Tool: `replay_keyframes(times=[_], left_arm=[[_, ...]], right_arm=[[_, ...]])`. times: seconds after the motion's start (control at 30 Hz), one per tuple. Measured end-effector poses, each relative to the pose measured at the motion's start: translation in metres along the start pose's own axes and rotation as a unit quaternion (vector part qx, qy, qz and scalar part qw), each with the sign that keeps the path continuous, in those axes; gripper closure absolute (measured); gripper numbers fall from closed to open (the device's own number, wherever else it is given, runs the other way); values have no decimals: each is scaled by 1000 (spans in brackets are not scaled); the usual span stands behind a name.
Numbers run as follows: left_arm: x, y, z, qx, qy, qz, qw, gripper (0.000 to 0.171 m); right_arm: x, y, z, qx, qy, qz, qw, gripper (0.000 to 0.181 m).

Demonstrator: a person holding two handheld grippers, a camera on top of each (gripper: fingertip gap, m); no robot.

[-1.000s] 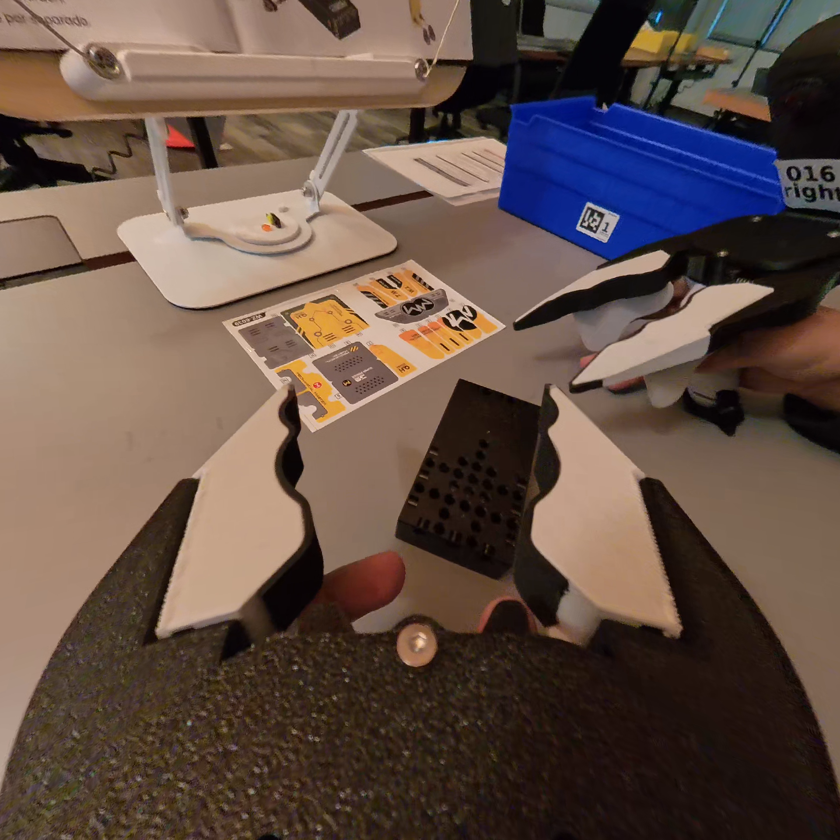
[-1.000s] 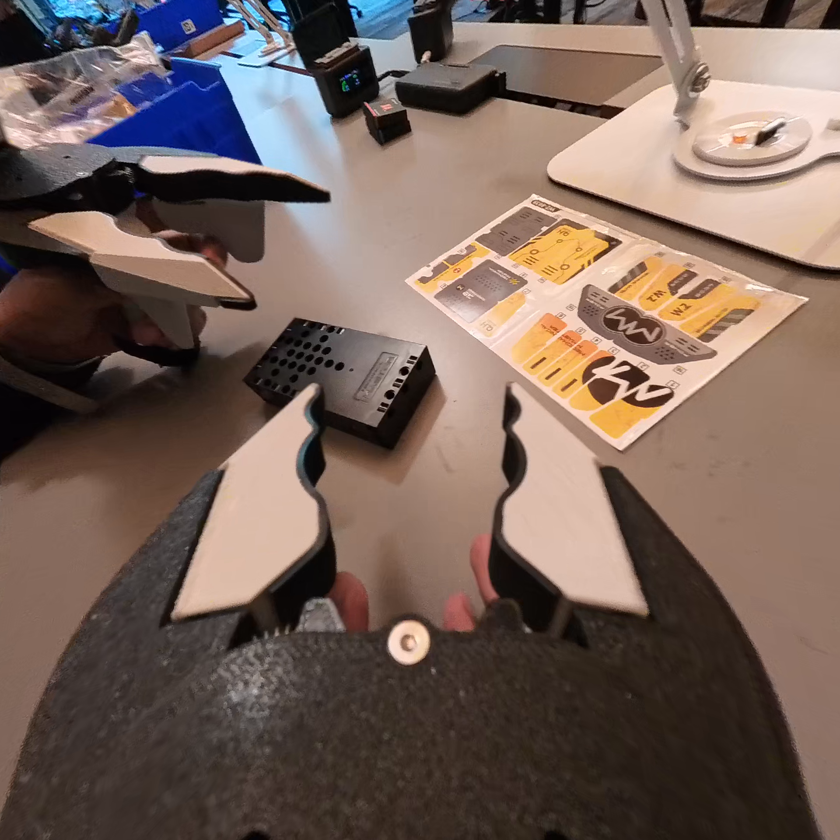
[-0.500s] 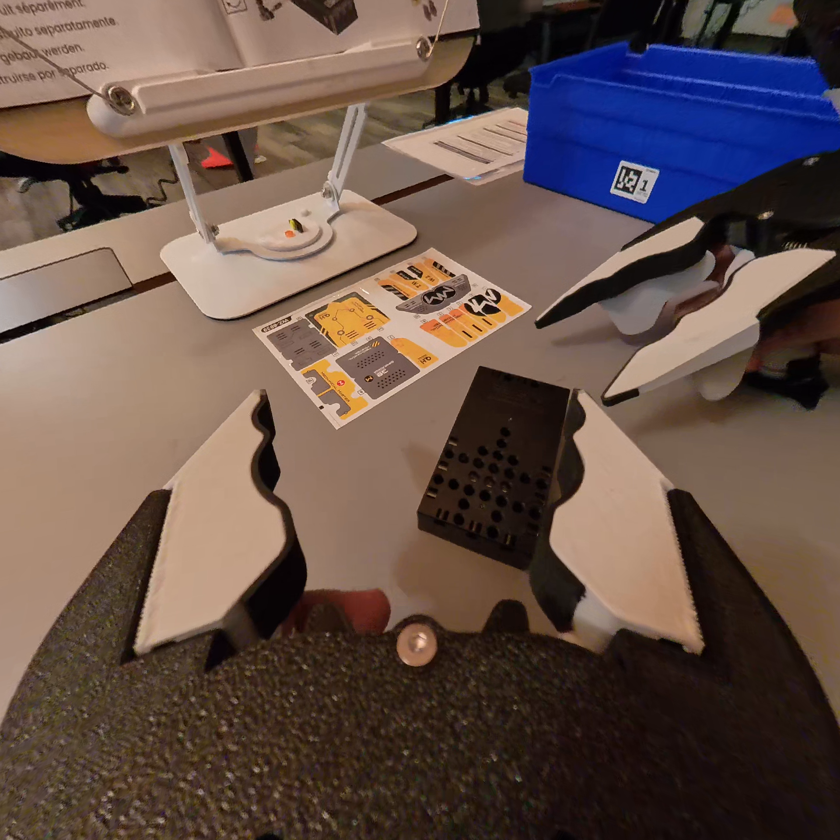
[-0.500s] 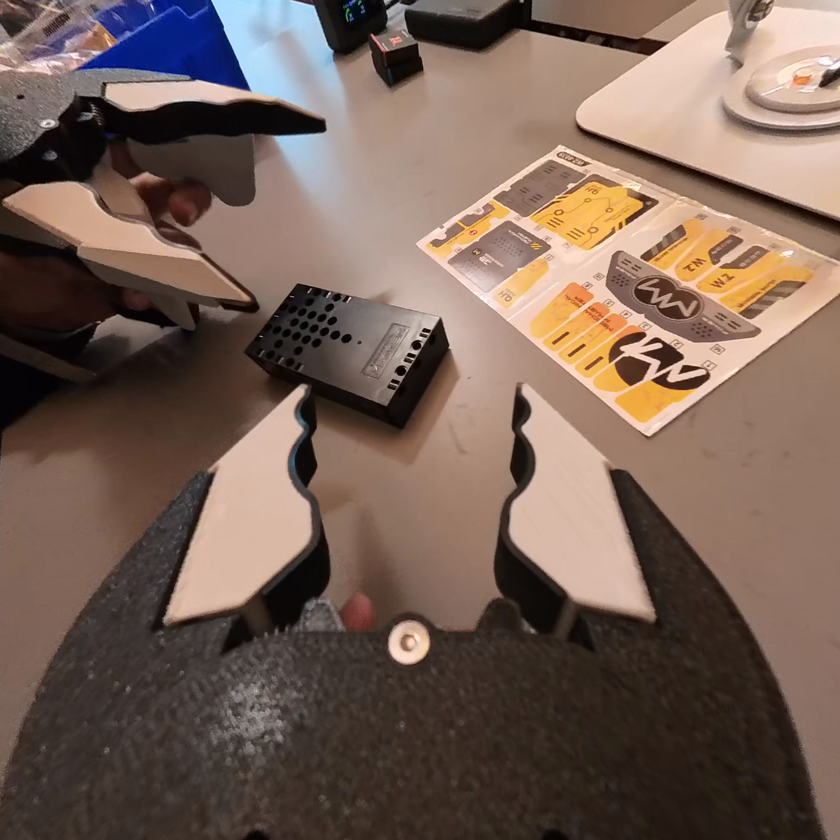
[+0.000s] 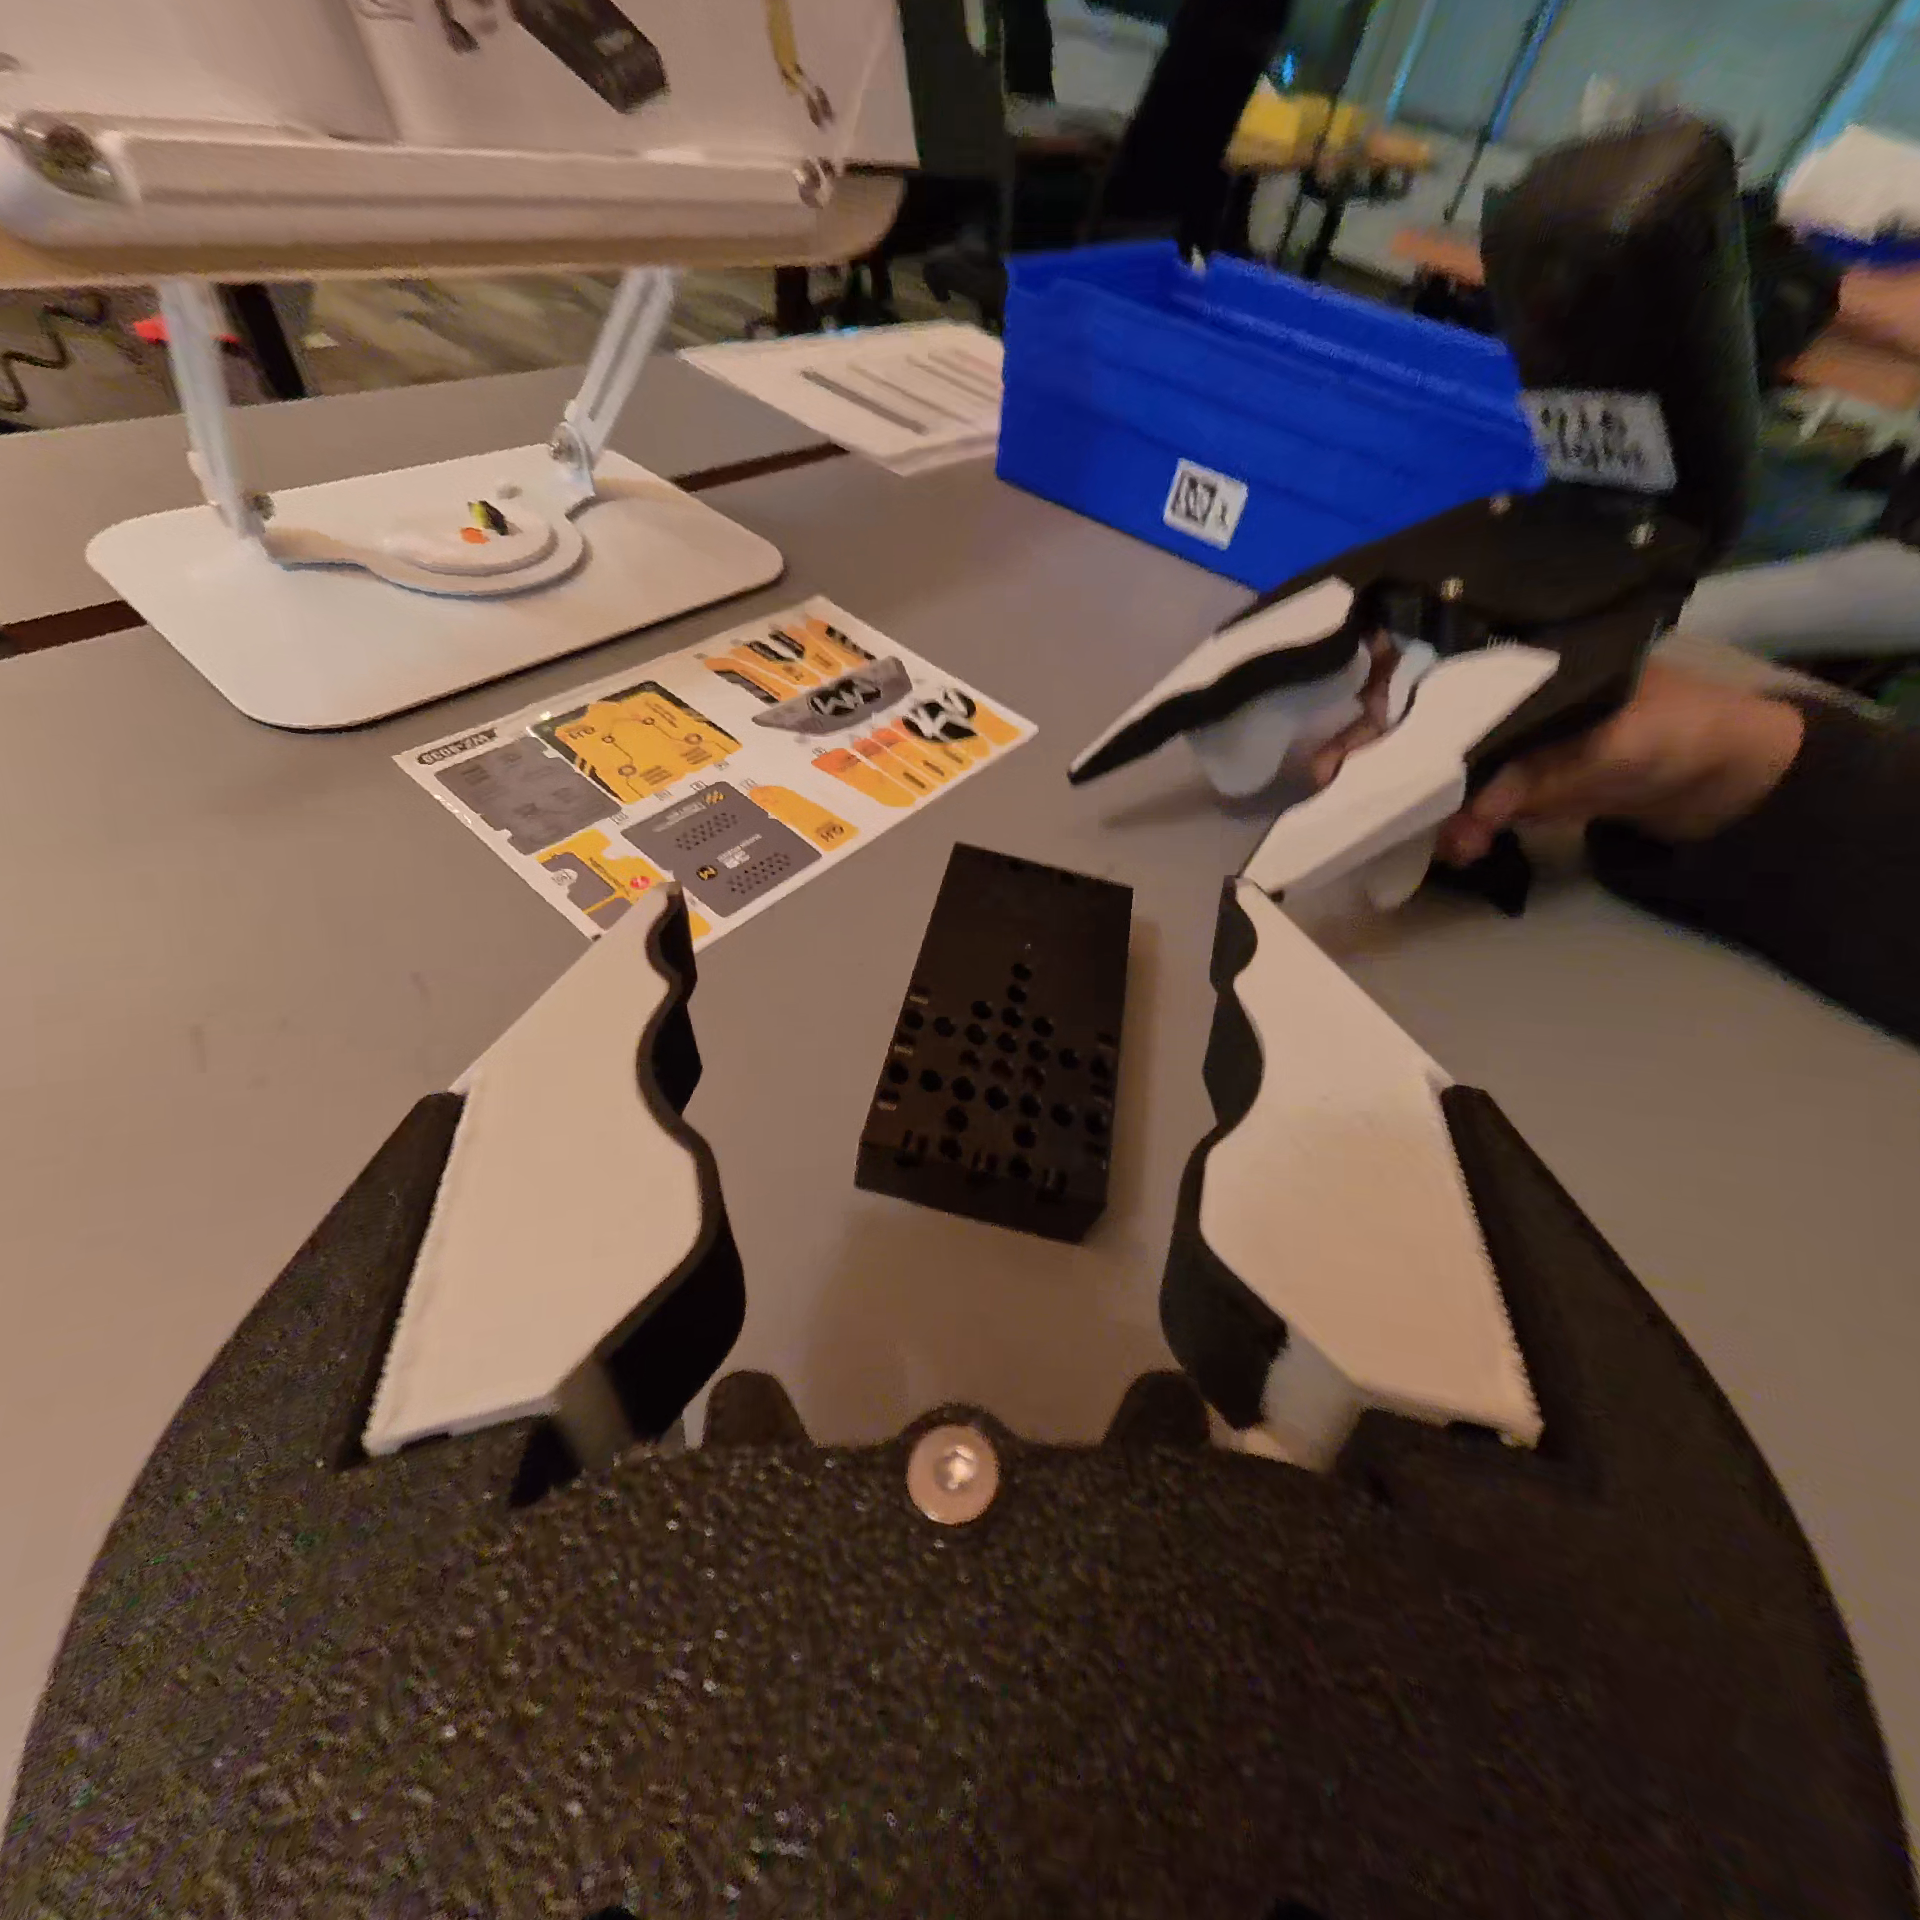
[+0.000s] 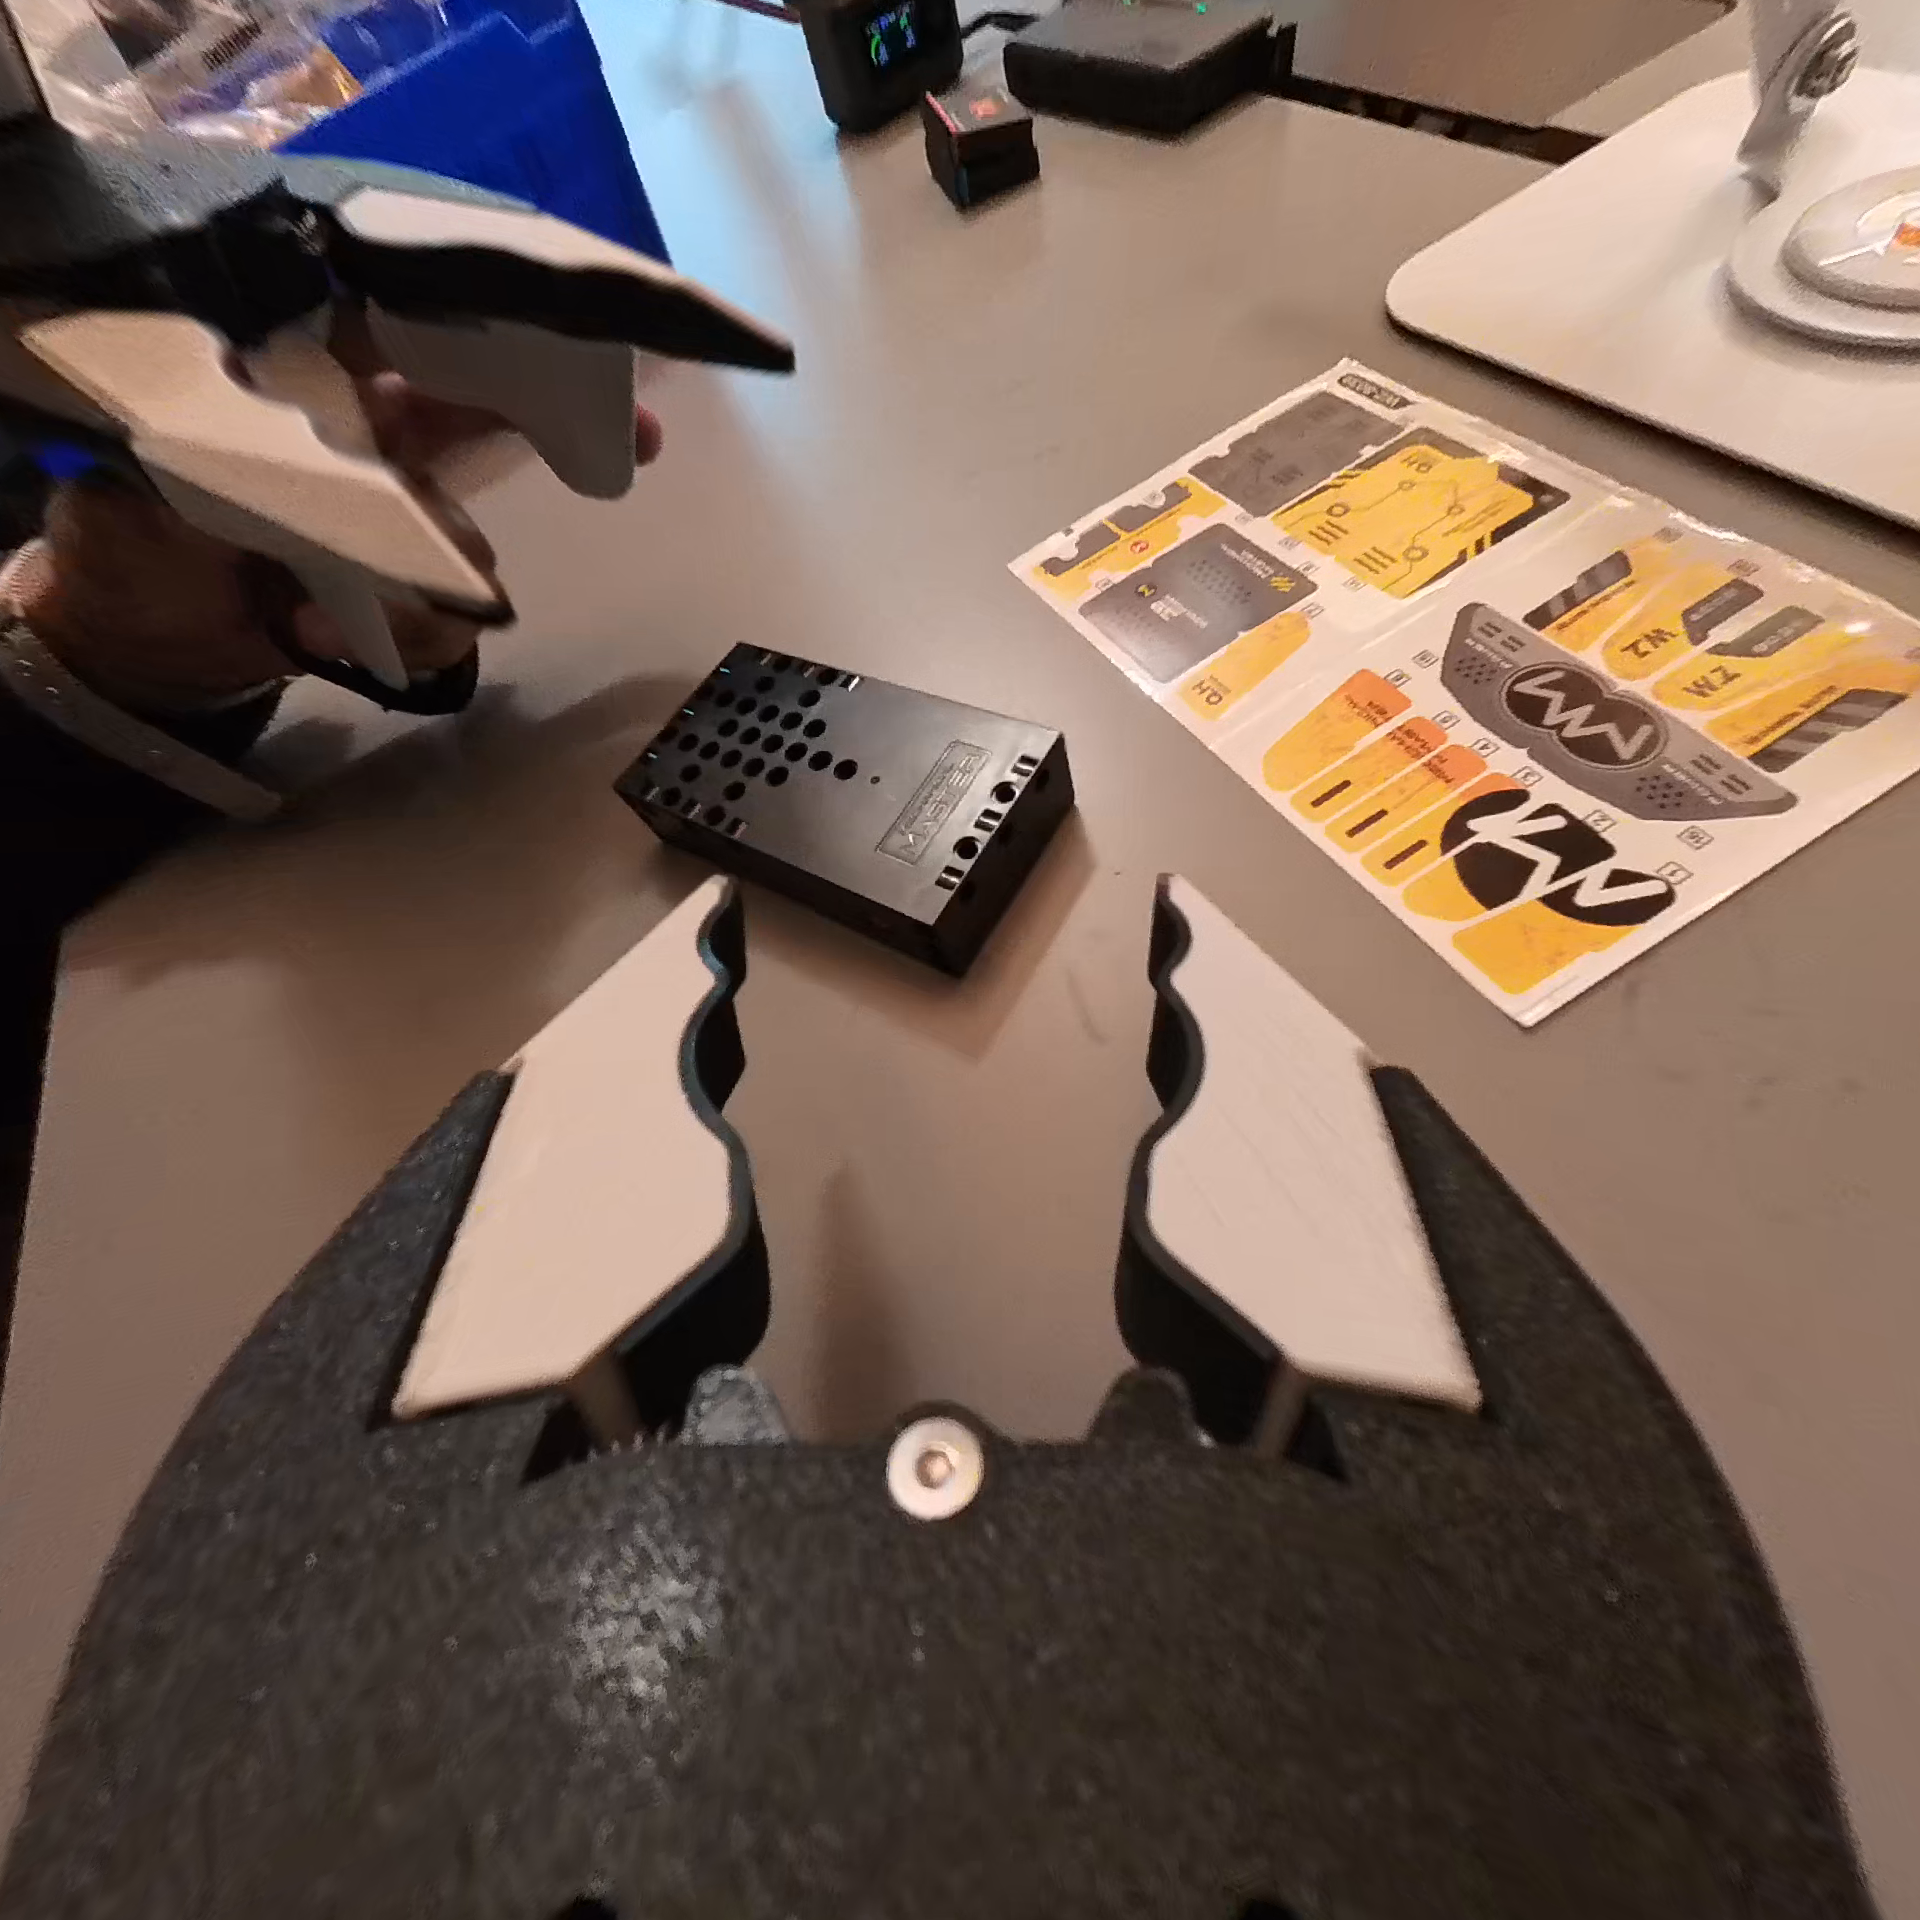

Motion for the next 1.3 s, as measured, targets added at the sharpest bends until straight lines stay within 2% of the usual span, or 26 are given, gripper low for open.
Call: replay_keyframes(times=[0.13,0.33,0.63,0.9,1.03,1.2,1.3], left_arm=[[-11,-3,0,-11,-57,-55,997,72],[-20,-6,1,-15,-86,-102,991,72],[-29,-17,12,23,-154,-153,976,72],[-35,-21,20,21,-194,-179,964,75],[-36,-19,24,9,-214,-173,961,107],[-38,-15,31,-45,-233,-168,957,108],[-40,-10,40,-107,-261,-160,946,108]], right_arm=[[0,1,1,-3,4,-1,1000,102],[-3,-5,-4,-25,36,-37,998,102],[-3,-5,-3,-26,33,-40,998,105],[-4,-6,-4,-27,36,-43,998,105],[-4,-6,-4,-24,35,-42,998,106],[-5,-1,-2,-20,54,-53,997,106],[-6,7,-5,21,82,-60,995,108]])
Point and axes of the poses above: each gripper's, where its closed fingertips meet, y back along the fingers, x out of its top, z = x × y across the jaws, the point moved 10 cm from there along y, back along the fingers, and after that the axes turned 12 degrees about x, right-handed, at the moved point
